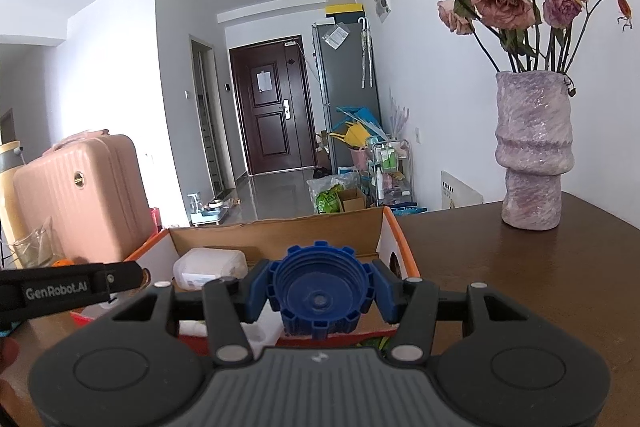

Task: Organize rigid objects
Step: 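Carry the round white container and blue cap over the red box with both tools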

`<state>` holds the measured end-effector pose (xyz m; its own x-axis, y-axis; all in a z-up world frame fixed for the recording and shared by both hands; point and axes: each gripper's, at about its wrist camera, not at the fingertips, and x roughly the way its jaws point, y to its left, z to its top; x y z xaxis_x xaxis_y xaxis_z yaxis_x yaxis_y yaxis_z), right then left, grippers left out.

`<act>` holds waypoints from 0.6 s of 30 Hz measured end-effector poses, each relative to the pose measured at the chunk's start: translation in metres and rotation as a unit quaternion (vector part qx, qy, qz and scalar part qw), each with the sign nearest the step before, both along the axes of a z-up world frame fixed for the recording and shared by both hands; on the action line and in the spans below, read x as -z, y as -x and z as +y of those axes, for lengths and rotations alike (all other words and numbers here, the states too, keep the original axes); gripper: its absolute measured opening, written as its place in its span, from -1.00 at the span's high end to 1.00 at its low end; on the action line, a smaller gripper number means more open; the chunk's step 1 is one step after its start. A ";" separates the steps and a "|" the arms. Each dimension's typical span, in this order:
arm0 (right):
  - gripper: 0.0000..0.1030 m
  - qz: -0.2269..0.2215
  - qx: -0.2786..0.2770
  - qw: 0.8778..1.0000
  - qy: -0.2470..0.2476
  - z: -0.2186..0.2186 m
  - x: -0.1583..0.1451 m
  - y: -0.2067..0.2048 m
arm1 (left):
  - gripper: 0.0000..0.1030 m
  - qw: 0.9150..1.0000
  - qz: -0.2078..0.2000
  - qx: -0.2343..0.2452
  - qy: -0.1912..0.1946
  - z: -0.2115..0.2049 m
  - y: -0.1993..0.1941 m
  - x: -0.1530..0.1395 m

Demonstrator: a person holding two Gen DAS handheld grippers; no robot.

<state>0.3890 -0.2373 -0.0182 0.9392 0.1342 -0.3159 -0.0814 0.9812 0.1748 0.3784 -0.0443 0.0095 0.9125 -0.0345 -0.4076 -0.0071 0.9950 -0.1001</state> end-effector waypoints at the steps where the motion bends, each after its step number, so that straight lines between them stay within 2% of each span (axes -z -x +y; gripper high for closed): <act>1: -0.01 0.000 0.000 1.000 0.001 0.000 0.000 -0.003 | 0.22 1.000 0.000 0.000 -0.001 0.000 -0.003 0.000; 18: -0.01 0.010 0.005 1.000 0.011 0.001 0.006 -0.048 | 0.22 1.000 0.006 0.005 -0.012 0.000 -0.047 0.007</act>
<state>0.4374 -0.2364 -0.0246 0.9343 0.1171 -0.3367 -0.0679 0.9857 0.1542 0.4254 -0.0439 0.0021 0.9075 -0.0332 -0.4187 0.0010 0.9970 -0.0770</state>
